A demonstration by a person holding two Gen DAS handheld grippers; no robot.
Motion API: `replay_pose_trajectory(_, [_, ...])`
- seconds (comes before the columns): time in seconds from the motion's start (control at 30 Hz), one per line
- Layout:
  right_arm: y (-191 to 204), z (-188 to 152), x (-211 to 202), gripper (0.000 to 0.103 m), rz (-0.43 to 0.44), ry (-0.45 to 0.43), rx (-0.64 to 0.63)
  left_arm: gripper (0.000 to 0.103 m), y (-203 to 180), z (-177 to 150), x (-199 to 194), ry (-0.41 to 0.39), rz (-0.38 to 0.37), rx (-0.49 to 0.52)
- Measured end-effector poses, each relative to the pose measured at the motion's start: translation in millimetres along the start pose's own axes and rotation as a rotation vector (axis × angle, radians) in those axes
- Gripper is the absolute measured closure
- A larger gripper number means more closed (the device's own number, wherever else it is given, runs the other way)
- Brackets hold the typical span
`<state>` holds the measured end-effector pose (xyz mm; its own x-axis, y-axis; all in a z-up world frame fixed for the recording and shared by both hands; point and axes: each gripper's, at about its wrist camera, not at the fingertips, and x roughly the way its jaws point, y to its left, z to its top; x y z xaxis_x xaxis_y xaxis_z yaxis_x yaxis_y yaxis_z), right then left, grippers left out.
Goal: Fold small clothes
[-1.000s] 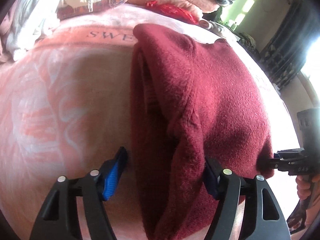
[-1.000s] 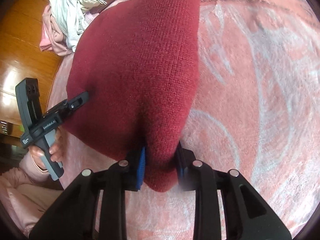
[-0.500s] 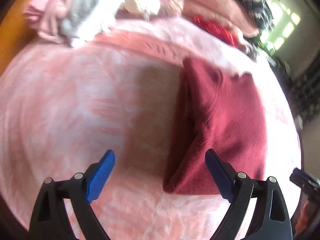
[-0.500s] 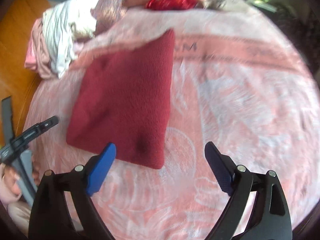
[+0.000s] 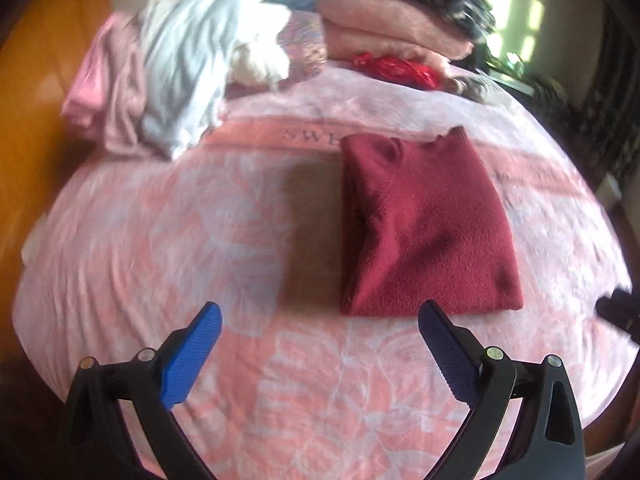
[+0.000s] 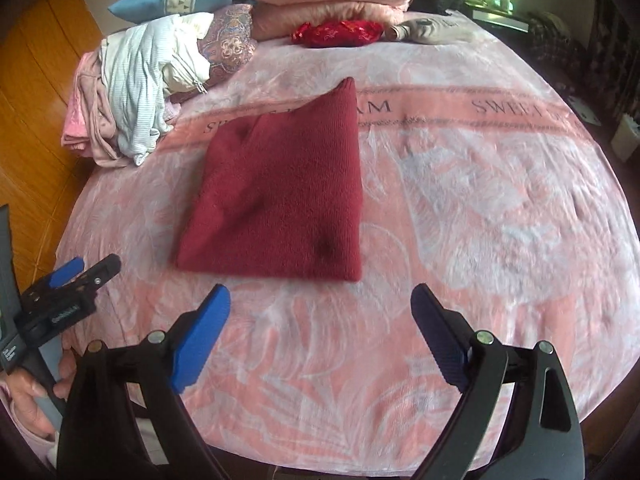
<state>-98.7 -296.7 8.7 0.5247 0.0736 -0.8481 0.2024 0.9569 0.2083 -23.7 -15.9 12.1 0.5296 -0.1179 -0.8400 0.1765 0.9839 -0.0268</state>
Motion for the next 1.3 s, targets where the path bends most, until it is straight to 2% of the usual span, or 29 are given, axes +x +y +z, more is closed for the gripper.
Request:
replay_pose_trajectory(0.07, [1, -6, -3, 0.012, 0.012, -0.008, 0.021, 0.004, 6, -5, -4, 0.004, -0.024, -0.041])
replay_pose_trajectory(0.3, [13, -17, -12, 0.012, 0.016, -0.034, -0.038, 0.004, 10, -14, -17, -0.033, -0.044, -0.026])
replay_pose_trajectory(0.57, [6, -20, 3, 0.012, 0.017, 0.012, 0.001, 0.004, 13, -14, -17, -0.034, -0.044, -0.011])
replay_pose_trajectory(0.87, [18, -25, 14, 0.012, 0.033, 0.06, -0.037, 0.004, 6, -17, -13, -0.019, -0.045, 0.03])
replay_pose_trajectory(1.3, [20, -28, 17, 0.012, 0.042, 0.078, -0.043, 0.004, -4, -21, -3, 0.01, -0.031, 0.07])
